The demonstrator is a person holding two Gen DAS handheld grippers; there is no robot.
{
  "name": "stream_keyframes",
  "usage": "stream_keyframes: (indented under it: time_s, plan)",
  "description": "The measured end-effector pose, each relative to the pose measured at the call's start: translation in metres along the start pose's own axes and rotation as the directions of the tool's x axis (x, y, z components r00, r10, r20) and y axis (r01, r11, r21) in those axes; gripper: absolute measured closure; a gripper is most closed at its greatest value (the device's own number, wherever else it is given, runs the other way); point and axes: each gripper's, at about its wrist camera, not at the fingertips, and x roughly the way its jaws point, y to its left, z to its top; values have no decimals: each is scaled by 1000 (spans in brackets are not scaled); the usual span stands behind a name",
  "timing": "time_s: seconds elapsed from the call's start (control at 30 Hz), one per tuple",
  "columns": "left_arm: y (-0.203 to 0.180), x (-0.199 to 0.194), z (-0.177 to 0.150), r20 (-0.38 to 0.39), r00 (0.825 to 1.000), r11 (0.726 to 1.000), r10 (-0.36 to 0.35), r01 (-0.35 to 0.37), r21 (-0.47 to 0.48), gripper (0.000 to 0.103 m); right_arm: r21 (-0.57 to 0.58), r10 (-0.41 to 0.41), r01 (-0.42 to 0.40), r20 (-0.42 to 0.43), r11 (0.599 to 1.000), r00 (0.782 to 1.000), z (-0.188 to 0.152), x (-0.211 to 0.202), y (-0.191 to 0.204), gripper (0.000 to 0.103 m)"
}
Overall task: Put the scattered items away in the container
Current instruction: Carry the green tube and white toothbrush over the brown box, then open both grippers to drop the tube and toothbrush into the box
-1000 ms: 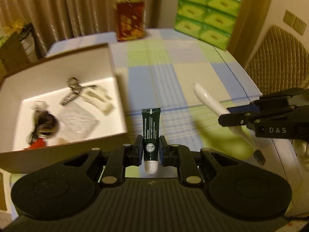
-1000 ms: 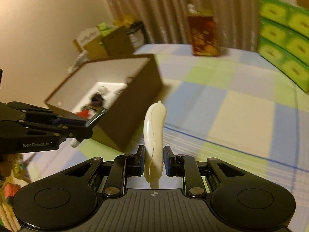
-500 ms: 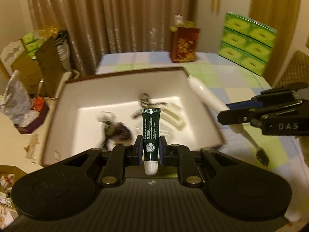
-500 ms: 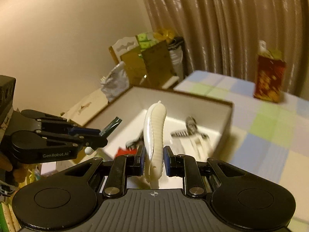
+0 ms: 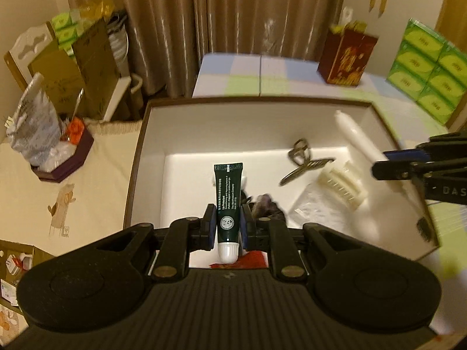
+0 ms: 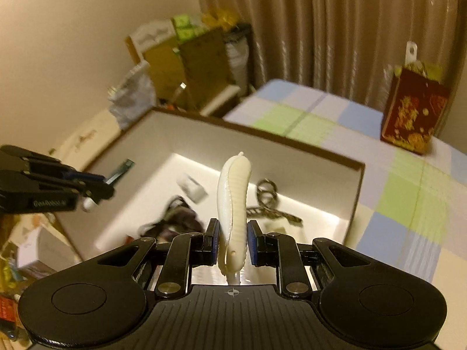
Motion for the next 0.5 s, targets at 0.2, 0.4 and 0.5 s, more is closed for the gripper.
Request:
stream_keyframes:
  time_s: [0.2, 0.4, 0.5]
  plan:
    - [6, 41, 1, -77, 997, 1000, 8, -6, 30, 90, -42, -77, 75, -61, 996, 995, -7, 26, -3, 86]
    - [5, 71, 6, -124, 992, 997, 29, -20, 77, 90, -64, -106, 101, -93, 993, 990, -8, 40, -6, 86]
    - [6, 82, 8, -150, 988, 997, 30, -19, 79, 90, -74, -111, 104, -103, 992, 988, -7, 46, -7, 86]
